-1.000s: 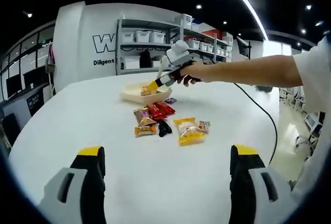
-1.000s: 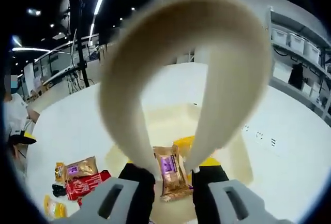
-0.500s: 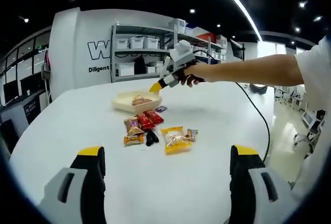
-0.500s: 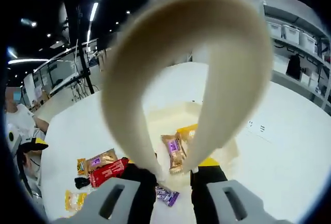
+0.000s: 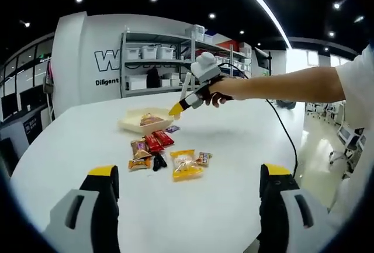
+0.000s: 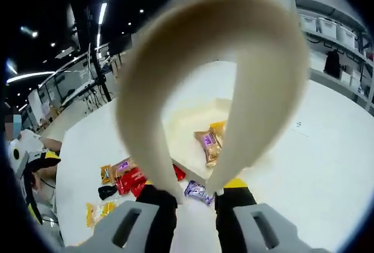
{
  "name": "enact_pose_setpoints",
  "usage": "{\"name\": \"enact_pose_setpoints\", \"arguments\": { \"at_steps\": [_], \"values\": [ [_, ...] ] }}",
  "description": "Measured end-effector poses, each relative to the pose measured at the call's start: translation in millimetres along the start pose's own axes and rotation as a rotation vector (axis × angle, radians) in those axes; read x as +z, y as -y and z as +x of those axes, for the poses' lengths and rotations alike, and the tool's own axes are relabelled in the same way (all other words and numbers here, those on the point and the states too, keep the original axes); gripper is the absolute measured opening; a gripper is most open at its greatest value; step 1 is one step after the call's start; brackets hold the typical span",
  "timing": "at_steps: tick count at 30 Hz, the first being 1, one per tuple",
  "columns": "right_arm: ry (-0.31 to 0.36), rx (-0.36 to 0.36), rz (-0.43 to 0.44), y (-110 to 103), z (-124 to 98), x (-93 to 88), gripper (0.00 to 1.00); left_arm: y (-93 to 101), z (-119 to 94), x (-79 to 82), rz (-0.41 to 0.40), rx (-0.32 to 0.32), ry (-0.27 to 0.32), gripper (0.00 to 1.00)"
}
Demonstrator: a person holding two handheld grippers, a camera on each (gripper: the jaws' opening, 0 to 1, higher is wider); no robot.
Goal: Place the target food into the container with the food tongs after gripping and lifting it, then release it inside without dropping or visibly crushing the food.
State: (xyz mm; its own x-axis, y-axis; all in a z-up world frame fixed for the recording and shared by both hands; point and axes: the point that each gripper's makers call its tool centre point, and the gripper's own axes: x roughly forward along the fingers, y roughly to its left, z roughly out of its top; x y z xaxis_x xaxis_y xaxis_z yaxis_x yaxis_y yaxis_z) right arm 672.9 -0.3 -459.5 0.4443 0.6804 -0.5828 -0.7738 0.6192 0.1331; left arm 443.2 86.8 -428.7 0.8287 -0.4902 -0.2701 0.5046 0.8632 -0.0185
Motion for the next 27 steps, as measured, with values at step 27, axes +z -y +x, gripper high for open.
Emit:
{"name": "enact_pose_setpoints", "arguments": {
  "at_steps": [27],
  "values": [
    [-0.029, 0.011, 0.076, -7, 3, -25.5, 0.18, 1.6, -14, 3.5, 0.027, 0.016, 0.009, 0.96]
  ]
}}
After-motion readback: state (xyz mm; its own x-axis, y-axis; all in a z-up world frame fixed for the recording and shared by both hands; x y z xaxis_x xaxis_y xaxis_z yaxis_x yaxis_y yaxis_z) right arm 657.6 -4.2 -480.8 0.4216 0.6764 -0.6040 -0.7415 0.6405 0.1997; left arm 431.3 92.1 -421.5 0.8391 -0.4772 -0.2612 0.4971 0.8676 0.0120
